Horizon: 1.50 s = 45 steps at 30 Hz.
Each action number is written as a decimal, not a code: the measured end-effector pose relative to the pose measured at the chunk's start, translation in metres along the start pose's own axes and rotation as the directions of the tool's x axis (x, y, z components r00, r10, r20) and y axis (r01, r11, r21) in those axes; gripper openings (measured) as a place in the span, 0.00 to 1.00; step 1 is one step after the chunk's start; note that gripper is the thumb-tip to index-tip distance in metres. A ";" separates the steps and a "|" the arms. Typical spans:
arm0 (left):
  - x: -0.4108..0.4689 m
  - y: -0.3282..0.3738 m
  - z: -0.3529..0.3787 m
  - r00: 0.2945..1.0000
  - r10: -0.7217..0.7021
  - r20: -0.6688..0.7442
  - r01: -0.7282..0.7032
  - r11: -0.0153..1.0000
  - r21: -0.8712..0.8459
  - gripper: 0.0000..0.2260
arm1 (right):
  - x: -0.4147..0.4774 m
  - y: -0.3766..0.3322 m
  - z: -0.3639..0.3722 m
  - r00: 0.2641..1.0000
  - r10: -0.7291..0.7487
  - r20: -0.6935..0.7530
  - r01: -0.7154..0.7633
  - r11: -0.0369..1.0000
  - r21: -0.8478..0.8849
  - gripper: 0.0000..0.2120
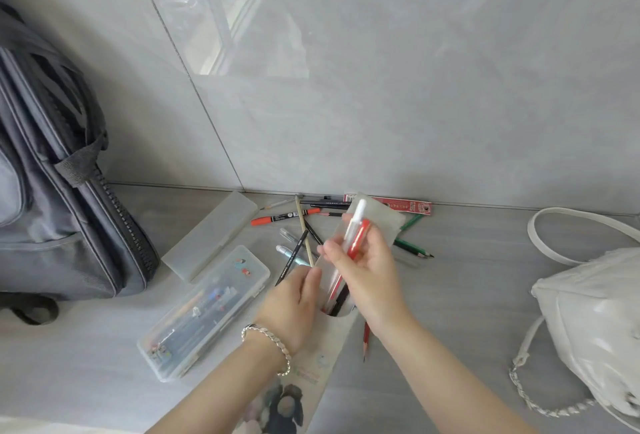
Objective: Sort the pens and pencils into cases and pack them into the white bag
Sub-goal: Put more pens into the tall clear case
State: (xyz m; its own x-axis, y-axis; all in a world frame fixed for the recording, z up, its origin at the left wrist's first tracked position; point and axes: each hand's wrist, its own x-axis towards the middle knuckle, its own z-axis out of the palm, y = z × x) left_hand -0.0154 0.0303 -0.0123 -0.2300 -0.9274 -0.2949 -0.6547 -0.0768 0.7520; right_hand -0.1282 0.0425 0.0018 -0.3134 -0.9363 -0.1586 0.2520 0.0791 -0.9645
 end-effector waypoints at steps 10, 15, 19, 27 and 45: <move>0.007 0.002 -0.006 0.999 0.002 0.032 -0.004 0.996 0.092 0.16 | 0.015 0.010 -0.023 0.944 -0.264 0.199 0.323 0.617 -0.717 0.20; 0.012 0.001 -0.003 1.000 -0.011 0.025 0.009 0.995 0.104 0.15 | 0.019 0.010 -0.023 0.957 -0.191 0.218 0.290 0.631 -0.720 0.27; 0.013 0.001 -0.002 0.999 -0.013 0.030 0.010 0.996 0.092 0.14 | 0.028 0.010 -0.021 0.955 -0.270 0.120 0.266 0.607 -0.749 0.15; 0.039 -0.008 -0.005 0.988 -0.149 0.030 0.145 0.985 0.093 0.14 | 0.057 0.015 -0.047 0.858 -0.472 0.204 0.457 0.520 -0.721 0.09; 0.059 -0.028 -0.031 0.979 -0.176 -0.105 0.181 0.982 0.046 0.14 | 0.144 0.050 -0.142 0.986 0.047 0.158 0.164 -0.203 -0.965 0.11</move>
State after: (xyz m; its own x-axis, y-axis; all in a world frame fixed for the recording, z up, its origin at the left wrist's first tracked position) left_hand 0.0115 -0.0337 -0.0332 -0.0343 -0.9327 -0.3591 -0.7179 -0.2270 0.6581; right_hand -0.2905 -0.0396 -0.0992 -0.1531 -0.9738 -0.1681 -0.9864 0.1610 -0.0343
